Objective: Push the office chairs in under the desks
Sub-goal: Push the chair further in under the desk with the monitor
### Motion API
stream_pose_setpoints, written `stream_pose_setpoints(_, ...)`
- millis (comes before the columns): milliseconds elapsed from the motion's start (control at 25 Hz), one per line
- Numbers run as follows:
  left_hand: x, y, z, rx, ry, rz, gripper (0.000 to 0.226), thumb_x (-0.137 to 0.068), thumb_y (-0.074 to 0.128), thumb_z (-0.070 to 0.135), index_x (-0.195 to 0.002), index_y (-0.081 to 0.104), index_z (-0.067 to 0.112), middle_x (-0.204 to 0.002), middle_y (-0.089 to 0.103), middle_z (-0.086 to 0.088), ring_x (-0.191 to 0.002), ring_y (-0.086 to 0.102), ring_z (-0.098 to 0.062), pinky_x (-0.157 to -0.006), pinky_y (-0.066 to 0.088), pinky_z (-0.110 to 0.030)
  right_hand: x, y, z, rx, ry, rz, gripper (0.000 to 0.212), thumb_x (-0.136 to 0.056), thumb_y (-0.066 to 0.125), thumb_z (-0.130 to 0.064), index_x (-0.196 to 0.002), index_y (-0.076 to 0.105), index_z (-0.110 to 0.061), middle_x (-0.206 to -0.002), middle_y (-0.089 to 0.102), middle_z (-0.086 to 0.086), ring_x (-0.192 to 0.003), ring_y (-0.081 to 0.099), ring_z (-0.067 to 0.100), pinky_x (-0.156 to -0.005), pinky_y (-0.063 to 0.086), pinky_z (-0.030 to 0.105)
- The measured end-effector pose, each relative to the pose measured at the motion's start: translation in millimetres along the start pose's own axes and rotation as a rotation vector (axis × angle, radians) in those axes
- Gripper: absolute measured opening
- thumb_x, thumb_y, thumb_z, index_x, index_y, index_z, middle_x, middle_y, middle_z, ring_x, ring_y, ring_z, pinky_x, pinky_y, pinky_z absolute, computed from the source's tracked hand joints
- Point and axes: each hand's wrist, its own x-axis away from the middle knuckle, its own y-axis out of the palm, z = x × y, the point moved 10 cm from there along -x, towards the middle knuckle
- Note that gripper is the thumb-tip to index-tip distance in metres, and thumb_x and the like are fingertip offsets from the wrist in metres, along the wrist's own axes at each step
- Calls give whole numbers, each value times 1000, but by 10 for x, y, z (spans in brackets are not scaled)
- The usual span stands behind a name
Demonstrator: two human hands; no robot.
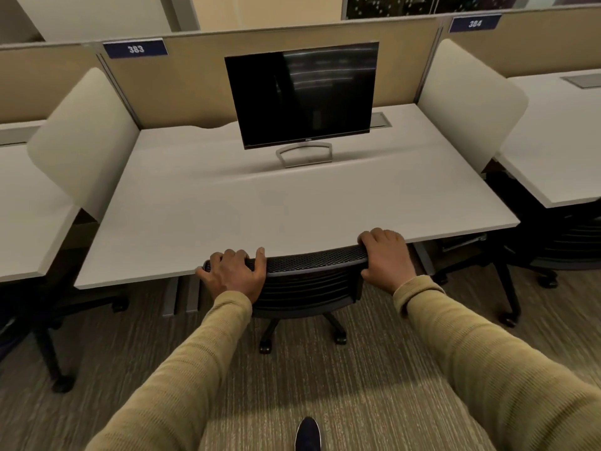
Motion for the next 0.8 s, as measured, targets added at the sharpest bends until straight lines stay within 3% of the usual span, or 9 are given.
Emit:
stream_pose_setpoints(80, 50, -8, 23, -9, 18, -5, 61, -94, 27, 66, -93, 69, 22, -106, 66, -1, -113, 52, -26, -105, 26, -60, 224, 40, -87, 13, -28, 9, 78, -78, 69, -44, -146, 41, -19, -145, 47, 11, -137, 39, 33, -119, 22, 50)
stream_pose_setpoints(160, 149, -7, 62, -21, 32, -13, 62, -96, 25, 66, -111, 67, 22, -125, 61, -4, -129, 43, -27, -112, 18, -65, 518, 74, -107, -7, -64, 25, 93, -85, 64, -54, -159, 19, -22, -165, 20, 12, -153, 15, 34, -125, 8, 54)
stream_pose_setpoints(280, 484, 96, 188, -23, 45, -23, 74, -96, 22, 69, -153, 32, 23, -164, 20, -8, -153, 5, -29, -116, -4, -66, 986, 107, 84, -87, -60, 24, 98, -89, 60, -58, -161, 2, -28, -169, -5, 8, -155, -3, 29, -125, 0, 50)
stream_pose_setpoints(400, 1143, 277, 597, -13, 130, -28, 85, -94, 22, 72, -160, -3, 25, -167, -18, -8, -152, -18, -29, -115, -17, -60, 1588, 154, 436, -128, -21, -4, 94, -91, 57, -61, -161, 2, -30, -169, -4, 8, -156, 1, 28, -124, 0, 47)
stream_pose_setpoints(800, 3103, 902, 2555, -16, 338, -228, 85, -93, 19, 73, -160, 2, 24, -169, -3, -9, -154, -7, -29, -119, -7, -61, 3420, -153, 2197, -127, 139, 84, 84, -93, 47, -66, -160, 17, -26, -167, 14, 10, -154, 14, 28, -124, 11, 50)
